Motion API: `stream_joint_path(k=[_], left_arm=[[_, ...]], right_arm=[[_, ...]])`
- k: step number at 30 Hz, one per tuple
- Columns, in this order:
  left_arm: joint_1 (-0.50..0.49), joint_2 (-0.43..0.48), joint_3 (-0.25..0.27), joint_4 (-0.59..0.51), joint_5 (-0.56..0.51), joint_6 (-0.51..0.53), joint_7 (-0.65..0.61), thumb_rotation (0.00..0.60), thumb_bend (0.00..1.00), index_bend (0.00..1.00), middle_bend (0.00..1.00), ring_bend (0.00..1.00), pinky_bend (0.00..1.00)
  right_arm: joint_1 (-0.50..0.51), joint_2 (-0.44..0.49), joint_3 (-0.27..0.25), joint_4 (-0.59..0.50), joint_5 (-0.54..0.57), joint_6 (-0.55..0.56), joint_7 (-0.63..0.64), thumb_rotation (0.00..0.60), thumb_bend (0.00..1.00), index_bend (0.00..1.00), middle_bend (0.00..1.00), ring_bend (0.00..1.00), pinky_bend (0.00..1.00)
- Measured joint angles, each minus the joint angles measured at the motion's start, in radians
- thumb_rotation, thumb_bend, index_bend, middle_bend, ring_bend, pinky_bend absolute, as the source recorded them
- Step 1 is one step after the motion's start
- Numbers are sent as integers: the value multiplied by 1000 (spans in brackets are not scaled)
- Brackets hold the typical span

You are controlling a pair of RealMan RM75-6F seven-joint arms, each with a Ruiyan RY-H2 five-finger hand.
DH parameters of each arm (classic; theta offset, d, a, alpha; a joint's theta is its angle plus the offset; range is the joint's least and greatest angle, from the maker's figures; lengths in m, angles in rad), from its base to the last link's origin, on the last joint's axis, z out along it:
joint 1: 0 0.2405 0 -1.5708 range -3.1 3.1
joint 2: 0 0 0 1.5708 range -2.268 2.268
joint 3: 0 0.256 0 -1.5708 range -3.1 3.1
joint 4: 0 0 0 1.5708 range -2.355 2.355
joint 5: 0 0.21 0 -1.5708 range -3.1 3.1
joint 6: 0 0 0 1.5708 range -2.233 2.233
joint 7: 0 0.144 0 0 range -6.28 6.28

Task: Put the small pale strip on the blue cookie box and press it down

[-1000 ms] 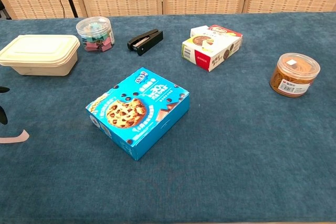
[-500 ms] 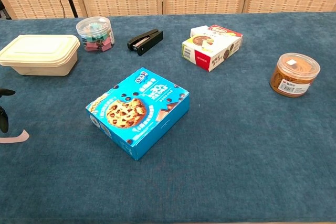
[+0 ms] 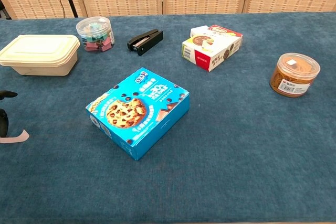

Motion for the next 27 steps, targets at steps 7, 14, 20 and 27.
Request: stream_joint_path(k=[7,14,20,27], left_arm=[[-5,-7,1,5,-9,-2,13,600,398,549,0,0,0],[-9,-13,2,7,-15,-1,25,600,401,566,0,0,0],[-13,-22,1,12,-18,2,36,600,417,583,0,0,0],[-14,-30,2,19,-19,9,46,600,425,593,0,0,0]], right_arm=[[0,1,0,-1,1,-2,2,600,0,105,0,0,0],[1,3,0,-2,2,-4,9,600,0,113,0,0,0],[1,5,-1,-3,3,-6,14,600,0,115,0,0,0],[1,8,-2,-4,4,-8,19,600,0,116,0,0,0]])
